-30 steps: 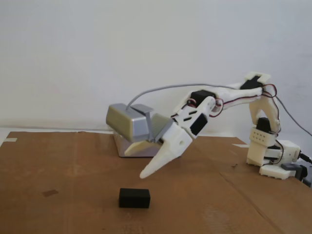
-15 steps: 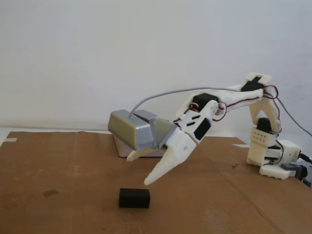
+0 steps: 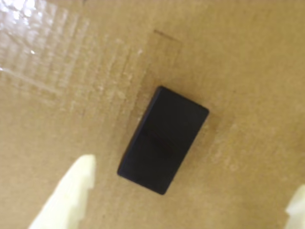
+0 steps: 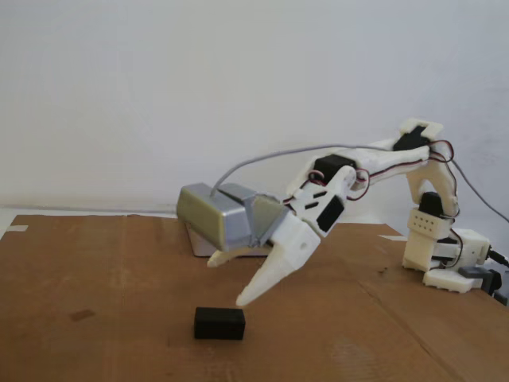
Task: Grasp a block and put it in the box.
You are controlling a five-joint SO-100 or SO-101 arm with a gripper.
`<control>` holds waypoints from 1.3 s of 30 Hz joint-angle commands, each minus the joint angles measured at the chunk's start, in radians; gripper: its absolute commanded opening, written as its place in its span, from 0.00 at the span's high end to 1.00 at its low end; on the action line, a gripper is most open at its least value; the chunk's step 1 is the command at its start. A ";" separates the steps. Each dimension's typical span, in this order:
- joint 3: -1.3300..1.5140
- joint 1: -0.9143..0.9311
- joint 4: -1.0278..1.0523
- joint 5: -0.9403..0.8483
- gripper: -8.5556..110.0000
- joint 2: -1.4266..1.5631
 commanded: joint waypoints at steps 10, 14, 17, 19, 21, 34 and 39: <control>-0.196 0.008 -0.003 0.008 0.51 -0.040; -0.196 0.012 -0.003 0.008 0.51 -0.049; -0.204 0.015 -0.003 0.008 0.51 -0.063; -0.212 0.015 -0.003 0.008 0.51 -0.075; -0.221 0.015 -0.003 0.008 0.51 -0.089; -0.284 0.018 -0.003 0.008 0.51 -0.146; -0.281 0.031 -0.003 0.008 0.51 -0.150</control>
